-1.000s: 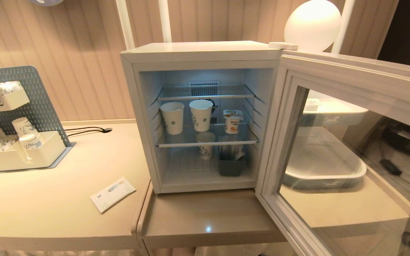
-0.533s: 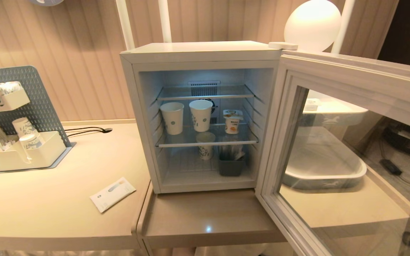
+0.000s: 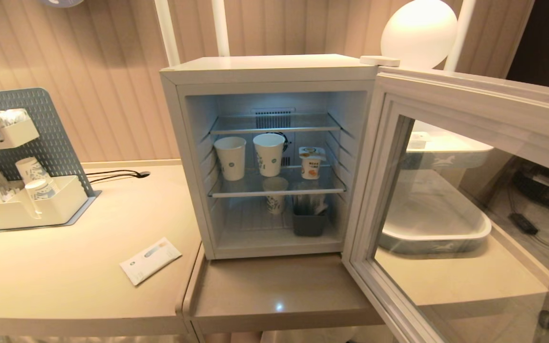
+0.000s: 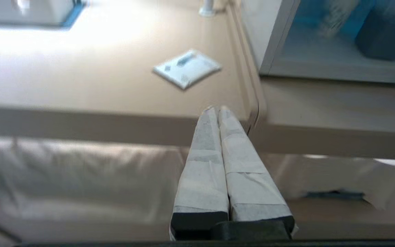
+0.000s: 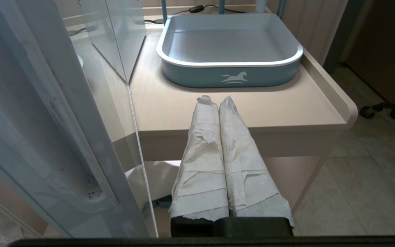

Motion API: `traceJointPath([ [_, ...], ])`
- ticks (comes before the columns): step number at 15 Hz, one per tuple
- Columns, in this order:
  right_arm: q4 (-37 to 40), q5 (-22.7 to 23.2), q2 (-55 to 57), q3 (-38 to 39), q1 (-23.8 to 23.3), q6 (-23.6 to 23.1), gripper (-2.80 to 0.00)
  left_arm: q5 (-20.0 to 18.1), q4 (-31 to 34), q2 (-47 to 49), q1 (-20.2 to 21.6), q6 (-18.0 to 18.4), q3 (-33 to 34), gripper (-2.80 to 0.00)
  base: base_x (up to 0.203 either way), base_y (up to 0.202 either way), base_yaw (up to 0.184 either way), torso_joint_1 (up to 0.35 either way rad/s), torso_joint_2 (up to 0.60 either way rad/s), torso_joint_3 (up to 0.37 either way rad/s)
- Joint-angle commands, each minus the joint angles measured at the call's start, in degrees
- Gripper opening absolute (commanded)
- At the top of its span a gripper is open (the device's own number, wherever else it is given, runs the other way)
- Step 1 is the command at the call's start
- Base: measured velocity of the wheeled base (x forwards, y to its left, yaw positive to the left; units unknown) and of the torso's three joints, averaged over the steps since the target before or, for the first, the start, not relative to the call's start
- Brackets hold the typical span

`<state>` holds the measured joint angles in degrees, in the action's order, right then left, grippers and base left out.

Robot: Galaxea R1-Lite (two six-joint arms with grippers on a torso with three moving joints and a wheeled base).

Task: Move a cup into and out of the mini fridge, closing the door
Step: Take the yoghurt out of the freezer

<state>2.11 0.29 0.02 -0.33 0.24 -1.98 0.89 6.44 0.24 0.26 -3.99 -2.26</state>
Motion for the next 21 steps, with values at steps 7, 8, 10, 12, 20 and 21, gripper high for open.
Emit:
traceJointPath([
  [7,0.00,0.06,0.09,-0.02,0.02,-0.04,-2.80,-0.54,-5.74,-0.15,0.00,2.58,1.73,-2.80,-0.079,0.000,0.000,0.002,0.00,0.002],
  [8,0.00,0.06,0.06,-0.02,0.02,-0.04,-2.80,-0.54,-5.74,-0.15,0.00,2.58,1.73,-2.80,-0.200,0.000,-0.001,0.002,0.00,0.004],
  [10,0.00,0.06,0.07,-0.02,0.02,-0.04,-2.80,-0.54,-5.74,-0.15,0.00,2.58,1.73,-2.80,-0.189,0.000,-0.004,-0.001,0.00,0.003],
  [12,0.00,0.06,0.14,-0.02,0.02,-0.04,-2.80,-0.54,-5.69,-0.15,0.00,2.58,1.73,-2.80,-0.193,0.000,0.001,0.006,0.00,0.003],
  [20,0.00,0.06,0.06,-0.02,0.02,-0.04,-2.80,-0.62,-5.56,-0.15,0.00,3.64,1.82,-2.80,-0.166,-0.027,0.002,0.000,0.00,0.003],
  [21,0.00,0.06,0.06,-0.02,0.02,-0.04,-2.80,-0.62,-5.56,-0.15,0.00,3.64,1.82,-2.80,0.000,0.000,0.000,0.000,0.00,0.000],
])
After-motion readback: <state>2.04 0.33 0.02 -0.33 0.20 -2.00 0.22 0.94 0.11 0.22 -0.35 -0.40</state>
